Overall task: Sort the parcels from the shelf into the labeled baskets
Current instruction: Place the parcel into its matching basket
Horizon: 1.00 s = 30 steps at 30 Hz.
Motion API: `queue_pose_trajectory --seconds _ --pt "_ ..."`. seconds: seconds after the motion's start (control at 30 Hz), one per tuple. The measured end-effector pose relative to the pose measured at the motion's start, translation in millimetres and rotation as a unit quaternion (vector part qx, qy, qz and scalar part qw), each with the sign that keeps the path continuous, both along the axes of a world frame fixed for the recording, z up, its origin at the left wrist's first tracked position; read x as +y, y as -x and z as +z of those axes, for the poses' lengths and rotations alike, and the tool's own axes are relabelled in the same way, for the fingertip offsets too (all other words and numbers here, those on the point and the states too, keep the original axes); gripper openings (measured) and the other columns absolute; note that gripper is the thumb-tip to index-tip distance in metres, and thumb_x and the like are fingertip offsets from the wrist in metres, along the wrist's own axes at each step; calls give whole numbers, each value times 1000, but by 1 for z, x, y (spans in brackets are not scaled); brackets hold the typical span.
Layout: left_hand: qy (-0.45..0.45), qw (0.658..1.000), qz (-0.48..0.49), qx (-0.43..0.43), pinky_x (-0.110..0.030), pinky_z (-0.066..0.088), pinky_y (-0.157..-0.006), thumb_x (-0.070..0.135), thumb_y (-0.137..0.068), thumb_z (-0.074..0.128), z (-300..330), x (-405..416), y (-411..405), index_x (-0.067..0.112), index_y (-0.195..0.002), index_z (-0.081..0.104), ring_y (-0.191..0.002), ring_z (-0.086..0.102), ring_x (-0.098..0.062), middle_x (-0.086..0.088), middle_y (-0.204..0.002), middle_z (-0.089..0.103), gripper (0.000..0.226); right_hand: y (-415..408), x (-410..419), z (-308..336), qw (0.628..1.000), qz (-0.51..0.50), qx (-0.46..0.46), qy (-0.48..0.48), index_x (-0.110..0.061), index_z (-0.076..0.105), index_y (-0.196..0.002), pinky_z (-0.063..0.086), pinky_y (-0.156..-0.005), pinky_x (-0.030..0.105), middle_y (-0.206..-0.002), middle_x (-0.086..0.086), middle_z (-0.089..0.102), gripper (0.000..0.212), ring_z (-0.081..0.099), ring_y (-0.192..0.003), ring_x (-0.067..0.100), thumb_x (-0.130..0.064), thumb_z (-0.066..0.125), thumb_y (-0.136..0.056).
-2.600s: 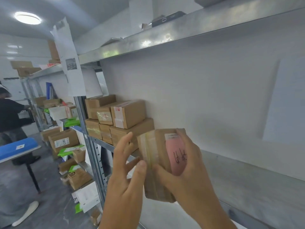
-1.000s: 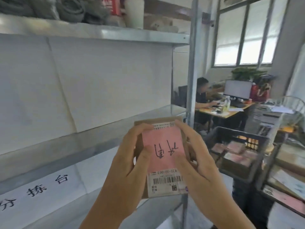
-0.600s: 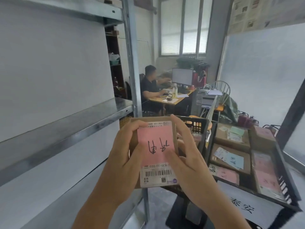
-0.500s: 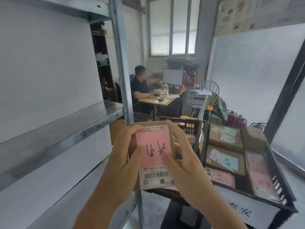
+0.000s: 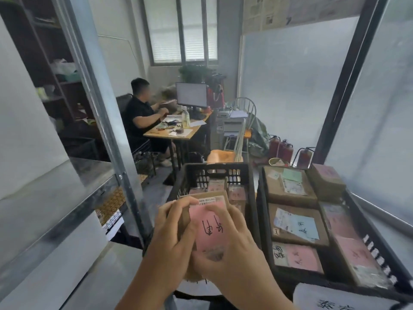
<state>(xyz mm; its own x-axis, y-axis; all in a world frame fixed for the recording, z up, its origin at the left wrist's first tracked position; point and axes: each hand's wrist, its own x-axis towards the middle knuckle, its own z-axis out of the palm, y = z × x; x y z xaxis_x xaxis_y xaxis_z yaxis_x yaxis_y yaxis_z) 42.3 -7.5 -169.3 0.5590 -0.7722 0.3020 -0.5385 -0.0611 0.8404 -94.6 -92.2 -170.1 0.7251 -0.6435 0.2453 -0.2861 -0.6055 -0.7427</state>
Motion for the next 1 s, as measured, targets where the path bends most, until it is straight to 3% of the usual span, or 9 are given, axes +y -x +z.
queue_pose_trajectory --seconds 0.1,0.23,0.33,0.43,0.53,0.63,0.73,0.8,1.0 --pt "-13 1000 -7 10 -5 51 -80 34 -105 52 -9 -35 -15 59 -123 54 -112 44 23 17 -136 41 31 -19 -27 -12 998 -40 24 41 -62 20 -141 45 -112 33 -167 -24 0 78 18 -154 7 -80 52 -72" --pt "-21 999 1 35 -4 51 -75 32 -106 50 -16 -87 -37 48 -126 59 -108 49 22 11 -135 47 27 -44 -78 -24 992 -67 58 84 -57 11 -151 22 -127 39 -170 -19 -16 88 -5 -159 9 -86 43 -74" --pt "-52 997 9 48 -20 59 -82 42 -106 45 -20 -128 -57 58 -125 56 -108 61 3 13 -133 48 26 -64 -122 -26 992 -63 78 79 -56 7 -151 32 -122 42 -171 -16 -16 89 1 -159 16 -87 43 -75" --pt "-63 996 21 58 -38 62 -89 49 -106 39 -24 -168 -73 59 -124 57 -108 66 -11 10 -130 49 27 -83 -163 -28 993 -55 70 75 -57 16 -146 47 -109 40 -171 -13 -9 81 17 -155 20 -84 50 -78" --pt "-58 996 14 62 -28 53 -97 46 -108 37 -32 -199 -85 59 -124 57 -119 56 -1 13 -132 50 29 -99 -195 -34 991 -64 81 81 -55 21 -145 50 -104 40 -172 -9 -2 77 26 -151 22 -82 49 -79" --pt "-83 995 -3 57 -17 50 -90 38 -111 37 -45 -223 -106 62 -130 53 -123 52 5 20 -137 49 34 -118 -221 -43 988 -87 107 75 -50 24 -146 47 -105 42 -172 -5 4 75 33 -147 24 -78 47 -81" --pt "-150 986 42 -58 -36 51 -102 51 -108 38 -72 -239 -143 64 -143 37 -134 45 -1 25 -148 41 37 -142 -252 -58 972 -140 159 101 -41 27 -149 45 -107 49 -171 5 11 80 37 -143 32 -78 48 -81" --pt "-203 966 100 -127 -48 48 -110 48 -105 45 -96 -244 -174 56 -148 35 -144 38 -12 17 -155 41 45 -160 -274 -72 960 -177 194 95 -38 29 -149 44 -106 52 -170 11 12 81 38 -140 36 -76 51 -81" --pt "-337 908 173 -179 -59 31 -121 35 -98 58 -159 -252 -236 42 -150 42 -157 15 -35 -2 -166 33 55 -202 -316 -112 914 -244 309 96 -31 34 -150 38 -104 58 -168 20 17 84 40 -138 43 -78 52 -83"
